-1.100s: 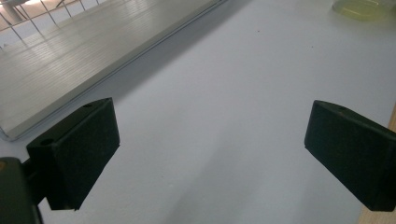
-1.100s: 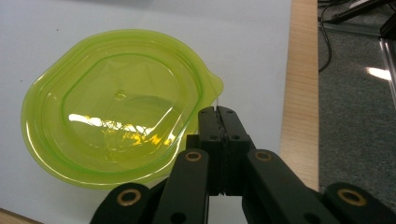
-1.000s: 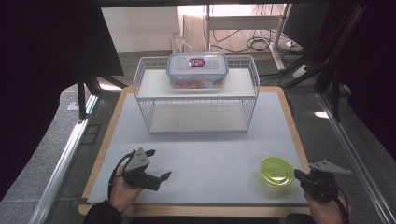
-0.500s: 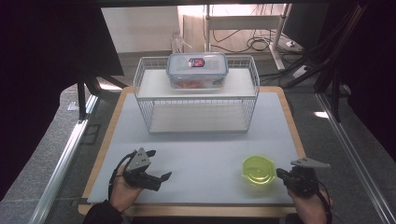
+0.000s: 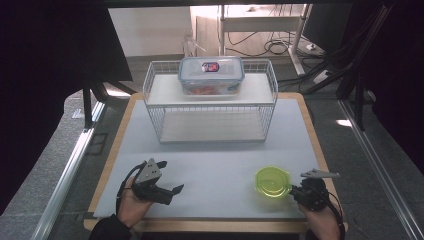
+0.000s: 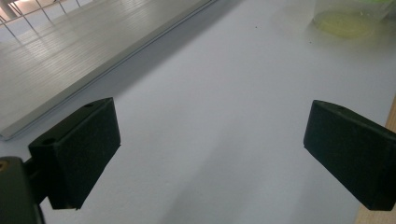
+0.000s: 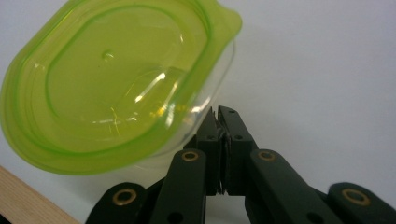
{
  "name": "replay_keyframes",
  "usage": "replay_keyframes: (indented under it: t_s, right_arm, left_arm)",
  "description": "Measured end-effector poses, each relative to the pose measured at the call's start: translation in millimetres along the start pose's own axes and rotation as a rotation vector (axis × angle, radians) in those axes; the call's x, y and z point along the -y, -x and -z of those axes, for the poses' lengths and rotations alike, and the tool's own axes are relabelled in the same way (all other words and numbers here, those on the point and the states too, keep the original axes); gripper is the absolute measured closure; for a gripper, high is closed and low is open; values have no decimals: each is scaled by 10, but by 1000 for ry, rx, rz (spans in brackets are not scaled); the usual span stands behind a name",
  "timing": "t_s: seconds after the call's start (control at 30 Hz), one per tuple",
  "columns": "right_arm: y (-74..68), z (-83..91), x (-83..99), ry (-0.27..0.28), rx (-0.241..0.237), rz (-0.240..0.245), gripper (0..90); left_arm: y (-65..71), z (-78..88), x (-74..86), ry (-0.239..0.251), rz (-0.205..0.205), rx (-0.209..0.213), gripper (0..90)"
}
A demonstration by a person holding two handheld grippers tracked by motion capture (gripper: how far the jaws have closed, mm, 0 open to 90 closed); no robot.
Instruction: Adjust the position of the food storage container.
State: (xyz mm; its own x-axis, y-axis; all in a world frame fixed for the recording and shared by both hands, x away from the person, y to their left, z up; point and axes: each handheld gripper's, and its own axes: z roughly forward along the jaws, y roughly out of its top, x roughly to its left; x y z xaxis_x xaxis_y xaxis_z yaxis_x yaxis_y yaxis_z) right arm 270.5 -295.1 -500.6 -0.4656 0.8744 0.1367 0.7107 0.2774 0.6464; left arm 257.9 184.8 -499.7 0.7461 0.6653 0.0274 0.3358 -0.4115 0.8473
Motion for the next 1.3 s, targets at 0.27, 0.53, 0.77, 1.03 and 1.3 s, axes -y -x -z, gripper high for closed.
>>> replay_keyframes:
  t_s: [0.27,0.53,0.77,1.03,1.3]
  right_arm:
    - [-91,-185,-93,-24,-64,1,885]
    - [-309,-429,-250,-56,-133,42,884]
    - [-522,-596,-374,-66,-179,85,884]
    - [-668,-710,-469,-69,-204,122,877]
    - [-571,-556,-475,-18,-162,161,817]
  left_arm:
    - [-4,-1,1,-7,2,0,36]
    - [-13,1,8,-8,7,-1,37]
    - [-15,5,10,-9,7,1,37]
    - [-14,5,15,-11,7,2,37]
    - [-13,3,25,-18,3,1,40]
